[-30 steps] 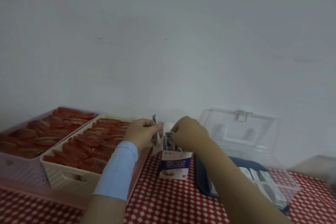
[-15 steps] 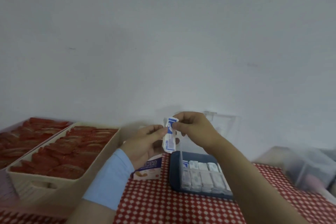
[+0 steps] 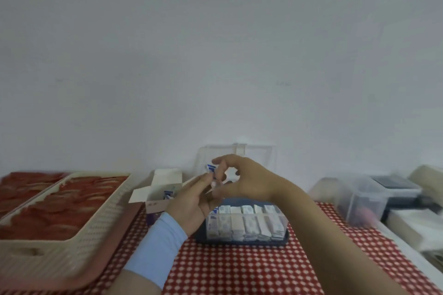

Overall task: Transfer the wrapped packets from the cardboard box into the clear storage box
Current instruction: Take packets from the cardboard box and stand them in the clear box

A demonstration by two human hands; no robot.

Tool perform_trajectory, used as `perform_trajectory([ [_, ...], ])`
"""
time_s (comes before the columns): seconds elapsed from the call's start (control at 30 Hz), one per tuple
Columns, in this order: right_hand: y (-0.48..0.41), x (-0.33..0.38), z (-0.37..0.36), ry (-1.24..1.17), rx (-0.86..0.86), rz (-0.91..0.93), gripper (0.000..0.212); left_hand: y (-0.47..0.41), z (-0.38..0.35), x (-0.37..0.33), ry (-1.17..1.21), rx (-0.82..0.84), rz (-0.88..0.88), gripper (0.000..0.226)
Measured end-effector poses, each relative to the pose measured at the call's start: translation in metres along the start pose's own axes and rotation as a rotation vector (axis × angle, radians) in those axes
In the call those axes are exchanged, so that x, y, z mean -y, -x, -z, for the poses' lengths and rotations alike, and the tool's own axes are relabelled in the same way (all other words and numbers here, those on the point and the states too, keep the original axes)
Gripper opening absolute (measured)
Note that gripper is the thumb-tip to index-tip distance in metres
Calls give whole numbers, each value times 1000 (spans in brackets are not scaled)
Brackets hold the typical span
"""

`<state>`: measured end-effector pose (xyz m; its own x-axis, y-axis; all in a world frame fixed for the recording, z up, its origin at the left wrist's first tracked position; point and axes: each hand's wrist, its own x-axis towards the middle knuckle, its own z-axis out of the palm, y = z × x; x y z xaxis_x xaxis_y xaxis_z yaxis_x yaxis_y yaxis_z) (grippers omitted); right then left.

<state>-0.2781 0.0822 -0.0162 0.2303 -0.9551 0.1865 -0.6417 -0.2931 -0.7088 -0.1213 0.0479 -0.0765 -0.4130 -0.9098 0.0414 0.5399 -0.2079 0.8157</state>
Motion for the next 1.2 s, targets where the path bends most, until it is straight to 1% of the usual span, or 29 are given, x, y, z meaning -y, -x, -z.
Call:
perform_trajectory([
  [0.03, 5, 0, 3, 48, 41, 4, 30, 0, -3, 1, -3, 12, 15, 36],
  [0.1, 11, -1, 5, 127, 40, 22, 41, 1, -9, 4, 11, 41, 45, 34],
  [0.2, 14, -7, 6, 136, 0, 34, 46, 5, -24, 8, 45, 86, 91, 31],
  [0.3, 18, -10, 14, 147, 10, 22, 51, 4, -35, 9, -12, 126, 88, 35],
  [0.37, 20, -12, 24, 121, 34, 27, 46, 1, -40, 8, -55, 142, 78, 44],
  [0.4, 20, -14, 30, 54, 32, 30, 39, -1, -43, 8, -64, 147, 80, 43],
  [0.47, 16, -18, 41, -116, -35, 33, 23, -4, -47, 9, -68, 126, 96, 33],
  [0.5, 13, -21, 46, -153, -77, 22, 21, -5, -48, 9, -68, 114, 106, 28],
  [0.57, 8, -27, 54, -120, -103, -27, 29, -7, -50, 8, -94, 118, 122, 25],
  [0.6, 6, -29, 57, -90, -85, -45, 29, -8, -50, 8, -127, 124, 128, 25],
  [0.7, 7, -32, 67, -44, 8, -80, 14, -12, -50, 7, -255, 143, 143, 23],
  [0.77, 7, -33, 72, -27, 48, -97, 13, -16, -51, 6, -301, 169, 151, 22],
  [0.87, 4, -39, 77, -8, 38, -97, 12, -24, -51, 5, -355, 197, 162, 23],
  [0.97, -3, -47, 85, 13, 18, -129, 11, -32, -51, 9, -415, 180, 200, 24],
  [1.07, -10, -61, 93, 88, -14, -214, 9, -41, -50, 12, -577, 189, 267, 28],
  [1.13, -15, -73, 95, 185, -18, -252, 9, -45, -50, 11, -817, 185, 306, 36],
  [1.17, -18, -79, 95, 243, -4, -268, 9, -47, -50, 10, -966, 166, 288, 38],
  [1.2, -20, -83, 94, 303, 25, -283, 8, -49, -50, 10, -1121, 139, 230, 38],
])
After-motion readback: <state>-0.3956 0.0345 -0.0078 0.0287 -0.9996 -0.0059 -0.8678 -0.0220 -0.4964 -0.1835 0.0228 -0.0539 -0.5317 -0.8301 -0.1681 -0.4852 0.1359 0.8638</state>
